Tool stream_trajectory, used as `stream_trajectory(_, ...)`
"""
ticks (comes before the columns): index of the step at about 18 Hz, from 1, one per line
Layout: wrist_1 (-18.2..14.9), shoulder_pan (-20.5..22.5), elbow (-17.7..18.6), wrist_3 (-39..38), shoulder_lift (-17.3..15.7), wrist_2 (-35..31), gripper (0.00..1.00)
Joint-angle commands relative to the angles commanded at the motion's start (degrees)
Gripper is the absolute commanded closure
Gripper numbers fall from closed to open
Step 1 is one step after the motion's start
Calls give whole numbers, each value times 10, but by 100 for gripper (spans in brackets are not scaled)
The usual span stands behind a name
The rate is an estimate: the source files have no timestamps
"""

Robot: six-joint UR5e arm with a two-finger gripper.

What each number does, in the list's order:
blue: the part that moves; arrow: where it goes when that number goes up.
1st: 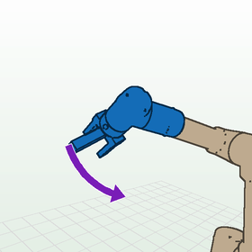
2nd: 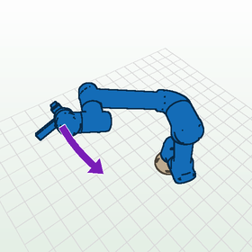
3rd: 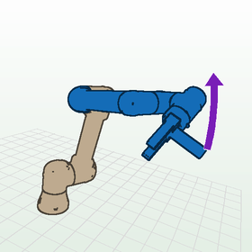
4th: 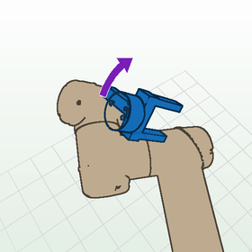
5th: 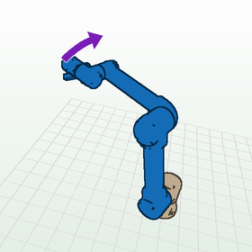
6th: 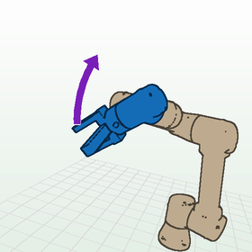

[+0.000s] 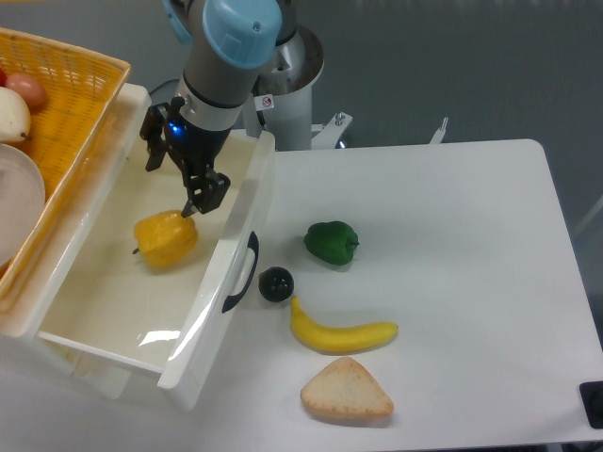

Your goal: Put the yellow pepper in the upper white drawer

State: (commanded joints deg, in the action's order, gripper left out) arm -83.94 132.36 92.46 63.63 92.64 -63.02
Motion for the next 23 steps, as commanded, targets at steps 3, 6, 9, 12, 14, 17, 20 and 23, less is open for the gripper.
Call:
stream_trajectory(3,1,7,-8,2,-3,0,0)
stream_trajectory(6,13,32,-16,10,-7,0,0)
stream_trajectory(9,26,43,-16,18,-9,-1,0)
stream_trajectory(12,26,64,-21,34,-10,-2,0)
stream_trajectory(14,27,82,-26,41,-9,-2,0)
stream_trajectory(17,25,108,-34,109,-8,-27,0)
stream_trajectory(20,26,116,-35,172,-2,-81,0)
stream_trajectory(23,27,124,-35,201,8,-120,0)
